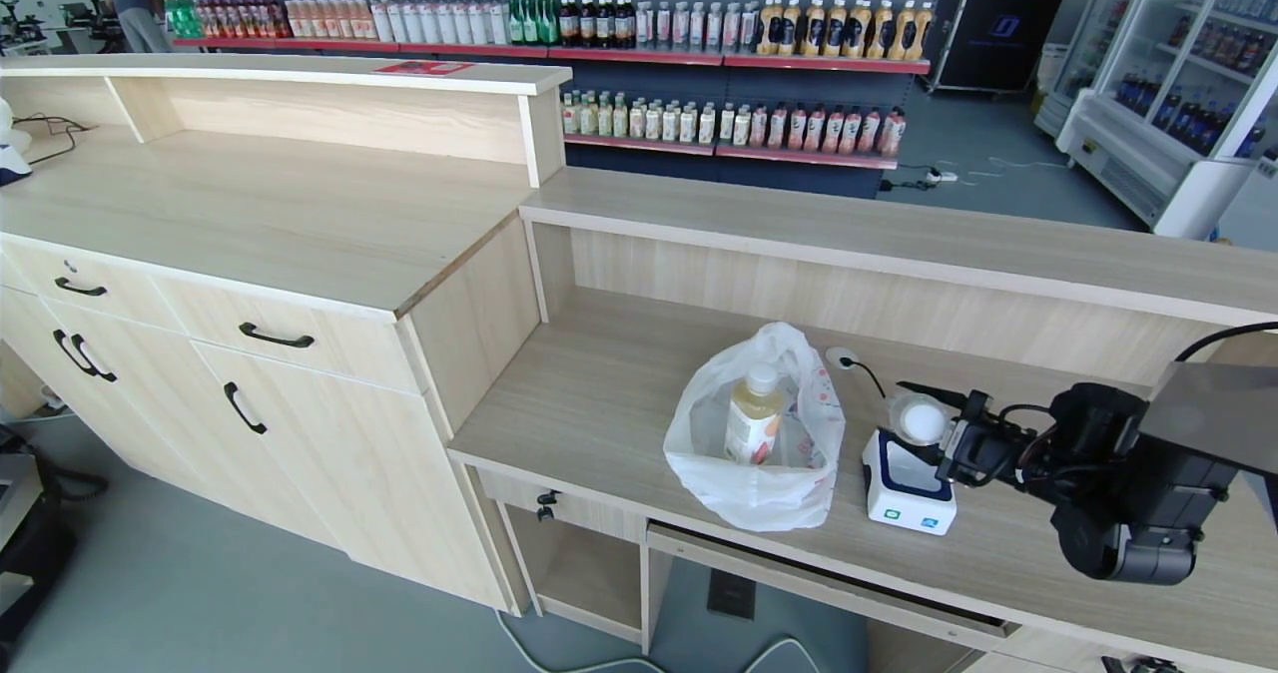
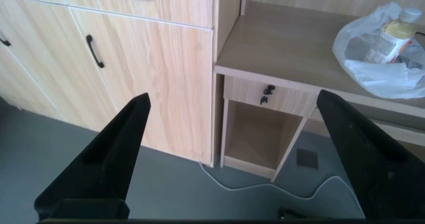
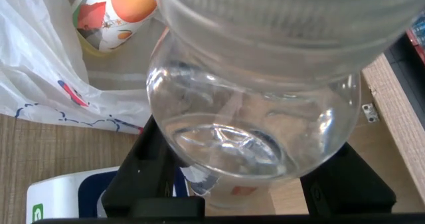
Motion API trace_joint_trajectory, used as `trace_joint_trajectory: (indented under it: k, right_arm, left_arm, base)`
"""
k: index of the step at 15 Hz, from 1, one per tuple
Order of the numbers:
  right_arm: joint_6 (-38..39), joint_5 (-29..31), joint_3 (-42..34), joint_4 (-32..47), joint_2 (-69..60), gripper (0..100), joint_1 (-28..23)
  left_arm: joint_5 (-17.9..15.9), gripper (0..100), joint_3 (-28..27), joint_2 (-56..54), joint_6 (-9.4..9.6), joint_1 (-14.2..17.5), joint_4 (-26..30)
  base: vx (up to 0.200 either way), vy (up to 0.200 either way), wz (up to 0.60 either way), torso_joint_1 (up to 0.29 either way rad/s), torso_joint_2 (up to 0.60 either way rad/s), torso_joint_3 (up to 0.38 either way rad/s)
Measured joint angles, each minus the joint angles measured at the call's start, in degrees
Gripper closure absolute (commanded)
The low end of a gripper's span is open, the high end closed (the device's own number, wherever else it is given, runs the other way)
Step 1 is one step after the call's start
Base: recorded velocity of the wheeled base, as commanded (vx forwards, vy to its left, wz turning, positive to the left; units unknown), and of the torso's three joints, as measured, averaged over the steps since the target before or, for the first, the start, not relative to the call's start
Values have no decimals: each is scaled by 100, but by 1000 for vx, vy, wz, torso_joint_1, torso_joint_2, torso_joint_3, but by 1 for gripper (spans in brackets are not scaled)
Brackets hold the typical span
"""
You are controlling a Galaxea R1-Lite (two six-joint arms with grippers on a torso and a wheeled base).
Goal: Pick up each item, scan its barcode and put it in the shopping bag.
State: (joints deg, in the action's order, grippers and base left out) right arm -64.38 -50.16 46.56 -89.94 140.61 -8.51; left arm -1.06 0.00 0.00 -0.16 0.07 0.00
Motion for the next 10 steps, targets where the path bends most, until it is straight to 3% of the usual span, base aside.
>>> trace_joint_trajectory:
  k: [10]
  right_arm:
    - [-2,-9,82,0,149,100,-2]
  left_arm:
    - [0,0,0,0,0,-2,0]
  base:
    - [0,0,0,0,0,0]
